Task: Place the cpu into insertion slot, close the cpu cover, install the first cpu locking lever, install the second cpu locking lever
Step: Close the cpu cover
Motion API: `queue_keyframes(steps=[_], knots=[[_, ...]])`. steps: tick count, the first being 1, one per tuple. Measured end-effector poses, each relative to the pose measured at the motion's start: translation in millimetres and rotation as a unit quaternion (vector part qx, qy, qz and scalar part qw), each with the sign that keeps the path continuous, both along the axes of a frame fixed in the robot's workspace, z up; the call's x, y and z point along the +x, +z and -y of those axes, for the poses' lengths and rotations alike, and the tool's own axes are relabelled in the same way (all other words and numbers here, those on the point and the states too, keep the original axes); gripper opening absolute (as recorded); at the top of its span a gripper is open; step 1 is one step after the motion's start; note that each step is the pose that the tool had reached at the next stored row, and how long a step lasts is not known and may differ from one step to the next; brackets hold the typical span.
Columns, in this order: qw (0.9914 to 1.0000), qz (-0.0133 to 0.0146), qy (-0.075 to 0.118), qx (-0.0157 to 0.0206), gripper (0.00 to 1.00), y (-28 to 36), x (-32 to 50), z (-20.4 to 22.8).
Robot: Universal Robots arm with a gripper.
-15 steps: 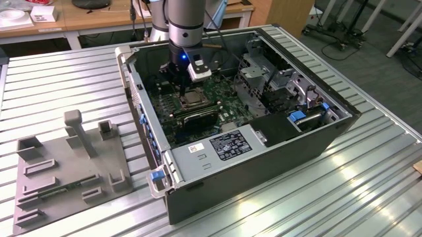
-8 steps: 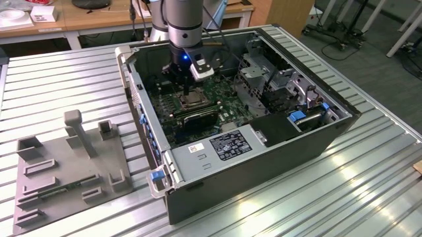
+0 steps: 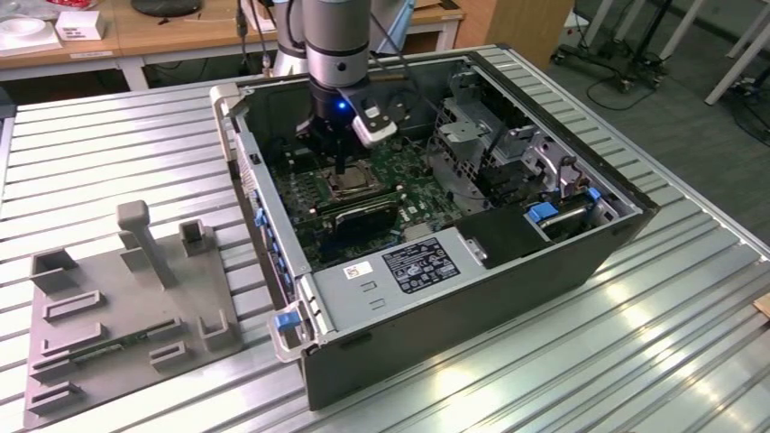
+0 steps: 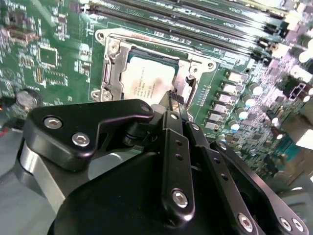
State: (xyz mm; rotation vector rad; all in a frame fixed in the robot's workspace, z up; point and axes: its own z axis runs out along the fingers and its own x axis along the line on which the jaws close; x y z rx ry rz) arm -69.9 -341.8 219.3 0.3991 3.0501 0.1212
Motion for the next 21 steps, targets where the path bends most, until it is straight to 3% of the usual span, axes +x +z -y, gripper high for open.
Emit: queue_keyframes(steps=[4, 8, 12, 15, 17, 19, 21], knots=[[0.99935, 0.0000, 0.036, -0.0005, 0.11, -0.7, 0.0, 0.0], [0.99736, 0.0000, 0.073, -0.0006, 0.11, -1.7, 0.0, 0.0], [0.99407, 0.0000, 0.109, -0.0007, 0.11, -2.8, 0.0, 0.0], [0.99071, 0.0000, 0.136, -0.0009, 0.11, -3.6, 0.0, 0.0], [0.98924, -0.0013, 0.146, -0.0065, 0.11, -3.7, 0.0, -0.1], [0.98861, -0.0032, 0.150, -0.0144, 0.11, -3.7, 0.0, 0.0], [0.98854, -0.0034, 0.150, -0.0152, 0.11, -3.7, 0.0, 0.1]])
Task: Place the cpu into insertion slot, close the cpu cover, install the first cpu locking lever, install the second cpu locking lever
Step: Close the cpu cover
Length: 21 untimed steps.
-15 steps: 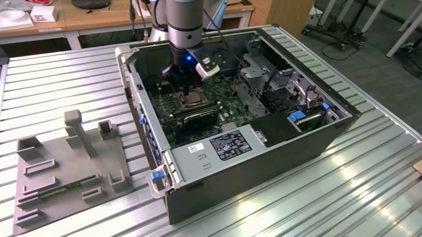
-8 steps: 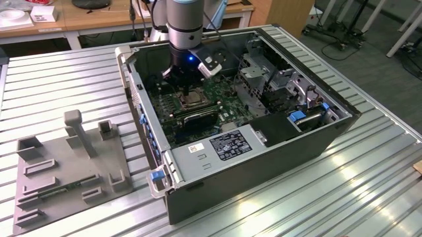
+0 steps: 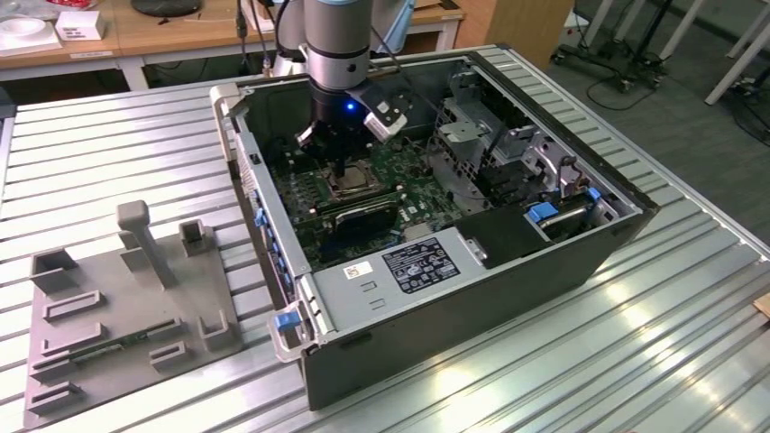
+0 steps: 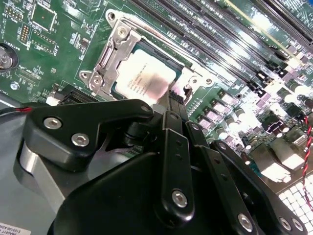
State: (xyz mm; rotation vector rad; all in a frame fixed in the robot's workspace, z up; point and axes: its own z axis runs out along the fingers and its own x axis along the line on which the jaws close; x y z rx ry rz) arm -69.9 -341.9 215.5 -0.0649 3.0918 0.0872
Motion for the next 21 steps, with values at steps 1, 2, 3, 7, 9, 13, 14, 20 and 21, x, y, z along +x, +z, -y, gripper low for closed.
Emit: queue_keyframes(steps=[1, 2, 3, 7, 9, 13, 14, 20, 21], knots=[[1.00000, 0.0000, 0.000, -0.0001, 0.11, 0.0, 0.0, 0.0], [1.00000, 0.0000, 0.000, -0.0002, 0.11, 0.0, 0.0, 0.0], [1.00000, 0.0000, 0.000, -0.0002, 0.11, 0.0, 0.0, 0.0], [1.00000, 0.0000, 0.000, -0.0002, 0.11, -0.9, -1.4, -0.1], [1.00000, 0.0001, 0.000, -0.0001, 0.11, -2.1, -1.9, -0.1], [1.00000, 0.0000, 0.000, -0.0003, 0.11, -2.7, -2.2, 0.0], [1.00000, -0.0001, 0.000, -0.0003, 0.11, -2.7, -2.2, 0.0], [1.00000, 0.0000, 0.000, -0.0002, 0.11, -3.1, -3.2, -0.1], [1.00000, 0.0000, 0.000, -0.0002, 0.11, -3.1, -3.2, -0.1]])
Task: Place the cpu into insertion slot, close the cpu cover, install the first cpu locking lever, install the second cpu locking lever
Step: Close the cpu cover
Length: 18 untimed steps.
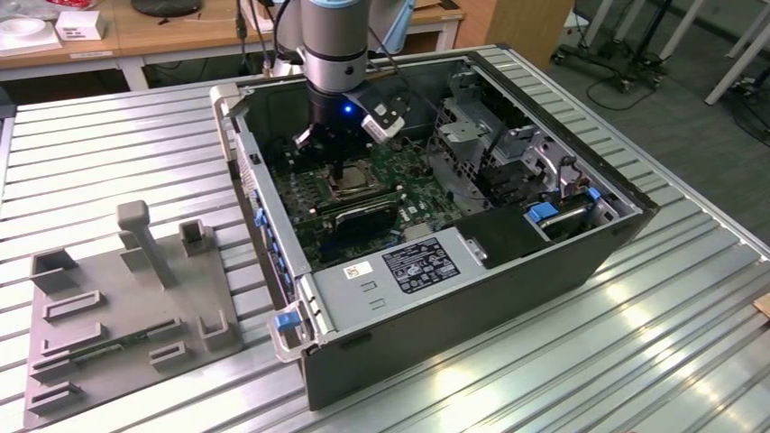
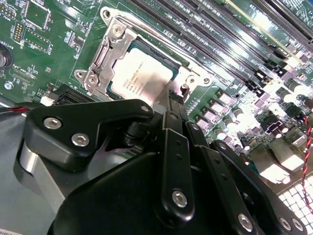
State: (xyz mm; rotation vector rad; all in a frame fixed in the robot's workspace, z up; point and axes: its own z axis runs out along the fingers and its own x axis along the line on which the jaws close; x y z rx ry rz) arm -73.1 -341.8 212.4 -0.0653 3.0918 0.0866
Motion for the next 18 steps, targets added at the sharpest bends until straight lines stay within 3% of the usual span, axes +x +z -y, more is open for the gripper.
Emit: queue_keyframes(steps=[18], knots=[[1.00000, 0.0001, 0.000, 0.0003, 0.11, -6.8, -0.7, 0.0]])
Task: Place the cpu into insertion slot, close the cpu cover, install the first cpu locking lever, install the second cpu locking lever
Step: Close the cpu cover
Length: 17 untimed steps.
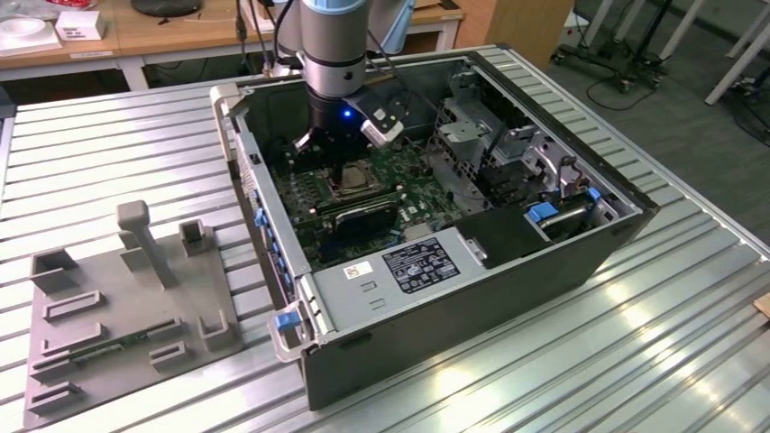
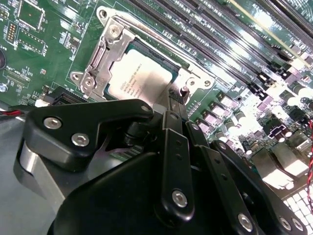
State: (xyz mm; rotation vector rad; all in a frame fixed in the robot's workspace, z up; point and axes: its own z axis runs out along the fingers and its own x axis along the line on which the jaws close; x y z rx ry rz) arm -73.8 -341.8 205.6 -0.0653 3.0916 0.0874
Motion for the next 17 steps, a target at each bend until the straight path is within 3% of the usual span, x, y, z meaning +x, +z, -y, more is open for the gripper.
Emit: queue_keyframes(steps=[17], knots=[[1.00000, 0.0001, 0.000, 0.0006, 0.11, -5.4, -0.1, 0.0]])
